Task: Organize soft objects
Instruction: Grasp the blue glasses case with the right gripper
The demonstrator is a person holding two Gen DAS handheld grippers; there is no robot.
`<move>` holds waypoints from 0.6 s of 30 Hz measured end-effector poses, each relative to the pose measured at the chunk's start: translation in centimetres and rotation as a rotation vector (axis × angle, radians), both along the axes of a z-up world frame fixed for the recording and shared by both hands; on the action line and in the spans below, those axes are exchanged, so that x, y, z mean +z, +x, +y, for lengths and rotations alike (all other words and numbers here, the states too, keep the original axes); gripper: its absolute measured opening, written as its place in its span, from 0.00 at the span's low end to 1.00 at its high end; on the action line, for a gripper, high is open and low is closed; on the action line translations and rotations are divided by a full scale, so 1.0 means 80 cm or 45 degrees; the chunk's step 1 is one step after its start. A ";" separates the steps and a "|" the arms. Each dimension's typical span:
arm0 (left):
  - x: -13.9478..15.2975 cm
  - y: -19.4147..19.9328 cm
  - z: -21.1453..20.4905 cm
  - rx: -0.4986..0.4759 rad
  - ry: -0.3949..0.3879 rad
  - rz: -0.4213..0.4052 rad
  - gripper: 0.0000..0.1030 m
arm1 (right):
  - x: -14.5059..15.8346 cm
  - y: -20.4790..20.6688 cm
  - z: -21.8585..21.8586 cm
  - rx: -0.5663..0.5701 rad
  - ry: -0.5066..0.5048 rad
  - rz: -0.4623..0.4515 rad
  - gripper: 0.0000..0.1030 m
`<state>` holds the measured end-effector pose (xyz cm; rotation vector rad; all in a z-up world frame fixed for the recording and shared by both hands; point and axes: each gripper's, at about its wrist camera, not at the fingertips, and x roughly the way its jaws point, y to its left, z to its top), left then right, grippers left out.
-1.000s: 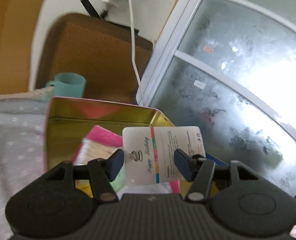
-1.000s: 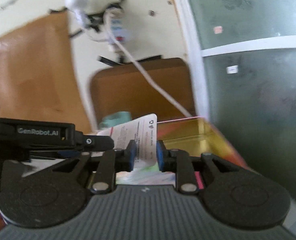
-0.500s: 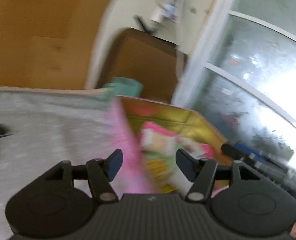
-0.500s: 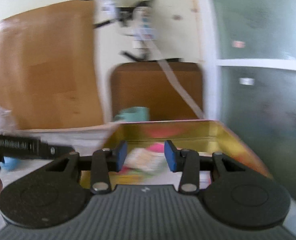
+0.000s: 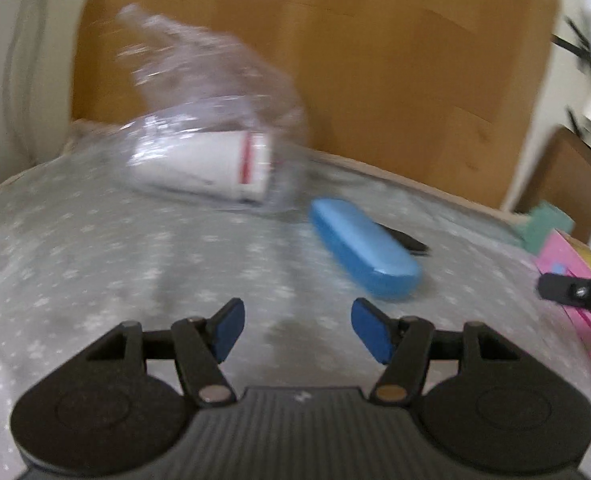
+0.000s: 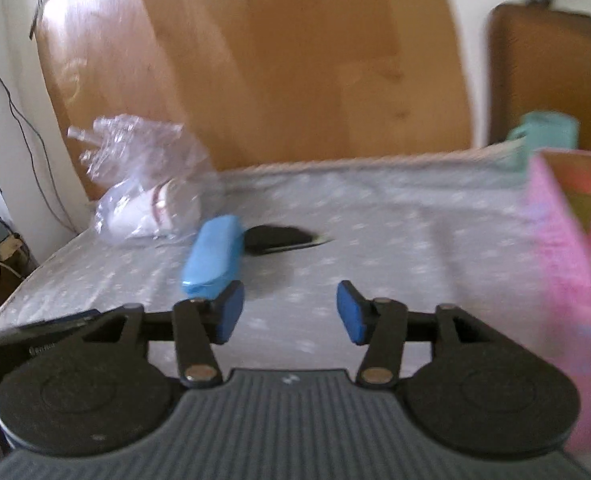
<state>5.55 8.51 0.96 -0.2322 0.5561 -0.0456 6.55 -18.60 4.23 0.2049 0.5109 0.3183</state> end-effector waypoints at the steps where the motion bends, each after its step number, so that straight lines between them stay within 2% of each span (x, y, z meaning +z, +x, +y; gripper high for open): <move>1: -0.001 0.002 0.008 0.018 -0.022 -0.001 0.60 | 0.000 0.012 0.016 0.019 0.003 0.022 0.55; 3: 0.002 0.002 0.024 0.068 -0.062 -0.012 0.63 | -0.001 0.031 0.050 0.065 -0.024 0.041 0.62; 5: 0.001 0.005 0.042 0.122 -0.099 0.007 0.64 | -0.004 0.042 0.088 0.116 -0.080 0.038 0.73; 7: -0.005 0.009 0.055 0.150 -0.137 0.038 0.64 | -0.009 0.058 0.117 0.146 -0.125 0.032 0.73; 9: -0.009 0.013 0.060 0.150 -0.162 0.058 0.64 | -0.018 0.079 0.141 0.137 -0.181 0.051 0.72; 11: -0.014 0.011 0.059 0.138 -0.154 0.065 0.64 | -0.031 0.099 0.149 0.100 -0.208 0.121 0.54; 14: -0.015 0.014 0.059 0.125 -0.162 0.073 0.64 | -0.036 0.099 0.133 0.129 -0.136 0.170 0.54; 18: -0.014 0.012 0.056 0.102 -0.163 0.065 0.65 | -0.030 0.046 0.086 0.207 -0.098 0.180 0.54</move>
